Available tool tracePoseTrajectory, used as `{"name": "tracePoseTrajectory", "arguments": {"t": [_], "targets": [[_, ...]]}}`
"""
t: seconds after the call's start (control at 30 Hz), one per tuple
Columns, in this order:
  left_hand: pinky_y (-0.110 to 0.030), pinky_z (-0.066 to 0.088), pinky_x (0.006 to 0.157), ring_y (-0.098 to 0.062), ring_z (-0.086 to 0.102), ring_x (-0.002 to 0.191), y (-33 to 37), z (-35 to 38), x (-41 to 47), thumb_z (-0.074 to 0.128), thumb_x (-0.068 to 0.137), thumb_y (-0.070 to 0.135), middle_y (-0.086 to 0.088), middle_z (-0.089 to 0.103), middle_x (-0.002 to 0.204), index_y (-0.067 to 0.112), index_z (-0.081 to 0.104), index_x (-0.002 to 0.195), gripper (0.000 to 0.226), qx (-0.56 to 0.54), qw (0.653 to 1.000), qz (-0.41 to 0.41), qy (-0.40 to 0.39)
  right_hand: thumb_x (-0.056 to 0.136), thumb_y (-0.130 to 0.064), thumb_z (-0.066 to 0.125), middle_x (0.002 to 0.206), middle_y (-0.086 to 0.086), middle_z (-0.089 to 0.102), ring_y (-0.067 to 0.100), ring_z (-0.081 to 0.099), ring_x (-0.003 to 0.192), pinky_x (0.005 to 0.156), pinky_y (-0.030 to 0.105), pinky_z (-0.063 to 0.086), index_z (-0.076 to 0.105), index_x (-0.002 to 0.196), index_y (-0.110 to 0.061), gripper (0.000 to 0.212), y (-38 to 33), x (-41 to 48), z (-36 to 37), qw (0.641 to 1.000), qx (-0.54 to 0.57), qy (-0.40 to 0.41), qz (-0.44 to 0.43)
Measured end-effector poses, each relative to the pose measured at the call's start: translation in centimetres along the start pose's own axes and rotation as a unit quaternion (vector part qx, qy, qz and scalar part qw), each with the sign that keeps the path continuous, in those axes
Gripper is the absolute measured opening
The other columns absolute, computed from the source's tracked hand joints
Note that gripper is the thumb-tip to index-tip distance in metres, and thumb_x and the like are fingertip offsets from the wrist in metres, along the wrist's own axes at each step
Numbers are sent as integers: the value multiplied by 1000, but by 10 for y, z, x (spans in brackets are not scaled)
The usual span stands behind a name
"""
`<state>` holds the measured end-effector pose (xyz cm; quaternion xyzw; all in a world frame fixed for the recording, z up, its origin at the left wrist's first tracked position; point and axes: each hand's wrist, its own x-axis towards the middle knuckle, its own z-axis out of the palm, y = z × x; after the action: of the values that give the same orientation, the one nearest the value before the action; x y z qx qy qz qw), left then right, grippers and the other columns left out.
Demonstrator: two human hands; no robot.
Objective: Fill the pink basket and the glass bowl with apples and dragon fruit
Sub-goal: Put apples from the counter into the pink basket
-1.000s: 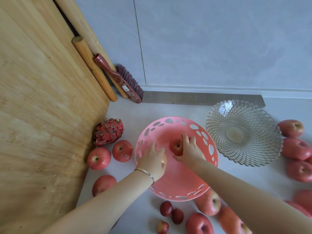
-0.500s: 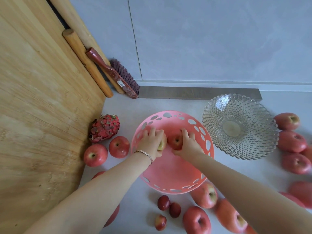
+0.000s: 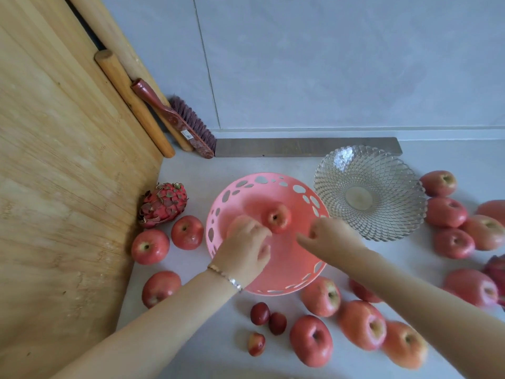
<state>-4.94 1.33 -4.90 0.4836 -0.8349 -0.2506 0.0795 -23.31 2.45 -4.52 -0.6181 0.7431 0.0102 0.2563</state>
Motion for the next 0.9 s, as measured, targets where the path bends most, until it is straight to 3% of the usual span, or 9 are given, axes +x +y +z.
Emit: {"name": "tracePoseTrajectory", "arguments": {"t": [0.07, 0.17, 0.27, 0.37, 0.57, 0.7, 0.83, 0.9], "targets": [[-21, 42, 78, -19, 58, 95, 16, 5, -16, 52, 87, 19, -3, 60, 104, 14, 61, 107, 22, -30, 999, 28, -27, 82, -48, 51, 63, -1, 44, 22, 50, 75, 58, 24, 35, 47, 66, -14, 38, 17, -24, -3, 990, -73, -108, 45], [-33, 50, 69, -28, 61, 85, 32, 28, -33, 52, 84, 20, -5, 63, 95, 14, 63, 96, 17, -19, 993, 79, -83, 76, -58, 50, 72, -3, 49, 27, 54, 95, 75, 28, 42, 43, 67, -17, 42, 39, -49, 22, 978, -108, -174, 48], [-36, 48, 77, -28, 58, 94, 39, 47, -40, 51, 85, 20, -5, 61, 104, 16, 61, 103, 21, 3, 986, 83, -143, 63, -67, 51, 99, 1, 58, 30, 47, 110, 94, 39, 41, 50, 82, -31, 41, 44, -55, 57, 984, -69, -164, 24], [-32, 41, 78, -26, 54, 102, 45, 56, -43, 50, 86, 22, -3, 58, 110, 17, 59, 106, 23, 37, 979, 90, -176, 56, -70, 57, 110, -1, 58, 28, 47, 114, 93, 36, 41, 50, 109, -24, 70, 42, -53, 78, 987, -64, -139, 52], [-37, 46, 82, -29, 55, 105, 53, 61, -42, 54, 84, 28, -4, 58, 116, 17, 48, 113, 31, 58, 967, 92, -230, 58, -57, 70, 110, 7, 55, 28, 52, 109, 80, 34, 43, 46, 107, -17, 67, 40, -64, 52, 994, -29, -84, 66], [-32, 42, 78, -28, 55, 103, 60, 76, -36, 62, 78, 36, -5, 57, 118, 18, 46, 117, 46, 89, 945, 99, -298, 58, -46, 75, 101, 6, 32, 29, 53, 81, 65, 31, 40, 38, 108, -17, 69, 46, -75, 14, 995, -49, -56, 73], [-38, 42, 80, -31, 51, 106, 65, 97, -32, 74, 67, 41, -9, 50, 120, 19, 41, 124, 70, 177, 891, 139, -395, 56, -42, 74, 101, 4, 33, 28, 50, 78, 68, 31, 44, 39, 112, -20, 69, 57, -74, -9, 997, -16, -18, 77], [-38, 42, 76, -33, 53, 103, 68, 103, -31, 76, 65, 37, -10, 50, 116, 17, 43, 120, 67, 187, 888, 142, -395, 55, -41, 75, 101, 4, 36, 28, 53, 81, 74, 35, 50, 40, 113, -22, 71, 61, -71, -11, 997, 15, -14, 78]]}}
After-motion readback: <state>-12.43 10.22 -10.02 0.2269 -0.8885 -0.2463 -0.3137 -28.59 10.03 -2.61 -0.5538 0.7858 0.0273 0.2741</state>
